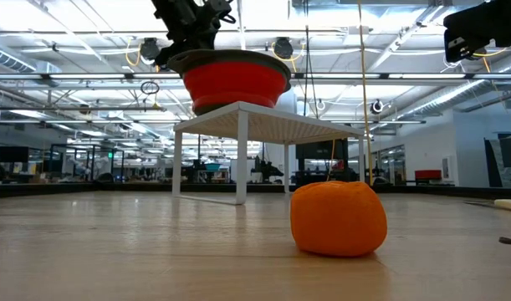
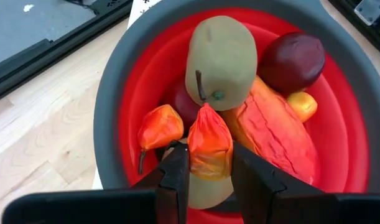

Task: Pick & Place Fruit
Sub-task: Put the left peach into the red strainer bowl on the shelf, then put the orange into the red strainer bowl on the shelf

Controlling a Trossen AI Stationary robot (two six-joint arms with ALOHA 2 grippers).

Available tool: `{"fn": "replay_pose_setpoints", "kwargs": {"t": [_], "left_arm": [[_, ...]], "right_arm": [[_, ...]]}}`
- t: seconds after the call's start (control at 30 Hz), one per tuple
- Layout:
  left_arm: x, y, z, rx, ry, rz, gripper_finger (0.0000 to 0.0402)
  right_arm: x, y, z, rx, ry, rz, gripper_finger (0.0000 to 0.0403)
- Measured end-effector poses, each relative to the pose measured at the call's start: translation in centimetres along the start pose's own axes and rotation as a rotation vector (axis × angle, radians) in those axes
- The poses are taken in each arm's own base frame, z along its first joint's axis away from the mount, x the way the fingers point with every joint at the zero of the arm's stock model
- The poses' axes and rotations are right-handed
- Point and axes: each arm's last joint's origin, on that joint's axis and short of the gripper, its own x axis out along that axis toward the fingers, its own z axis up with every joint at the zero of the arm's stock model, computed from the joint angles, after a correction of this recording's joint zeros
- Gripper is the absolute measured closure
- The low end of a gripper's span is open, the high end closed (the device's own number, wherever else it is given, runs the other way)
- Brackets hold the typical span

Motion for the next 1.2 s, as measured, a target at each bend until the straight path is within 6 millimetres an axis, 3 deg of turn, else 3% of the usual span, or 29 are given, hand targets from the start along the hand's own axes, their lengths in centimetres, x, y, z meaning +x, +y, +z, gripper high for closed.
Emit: {"fn": "replay_pose_setpoints", "kwargs": {"t": [0.2,0.6,0.9,1.07,1.2], "left_arm": [[0.3,0.0,0.0,0.001,0.007,0.005,0.0295],[0.0,0.3,0.1,0.006,-0.001,0.005,0.0193],[-5.1,0.5,-0.3,-0.186,-0.074,-0.137,0.0176],[-7.7,-1.1,-1.8,-0.272,-0.079,-0.234,0.0176],[-8.7,-3.0,-3.4,-0.235,-0.083,-0.264,0.0176]], "right_arm": [[0.0,0.0,0.0,0.0,0.0,0.001,0.0403],[0.0,0.0,0.0,0.0,0.0,0.0,0.0403],[0.0,0.0,0.0,0.0,0.001,0.002,0.0403],[0.0,0.0,0.0,0.0,0.001,0.001,0.0403],[0.0,0.0,0.0,0.0,0.001,0.005,0.0403]]}}
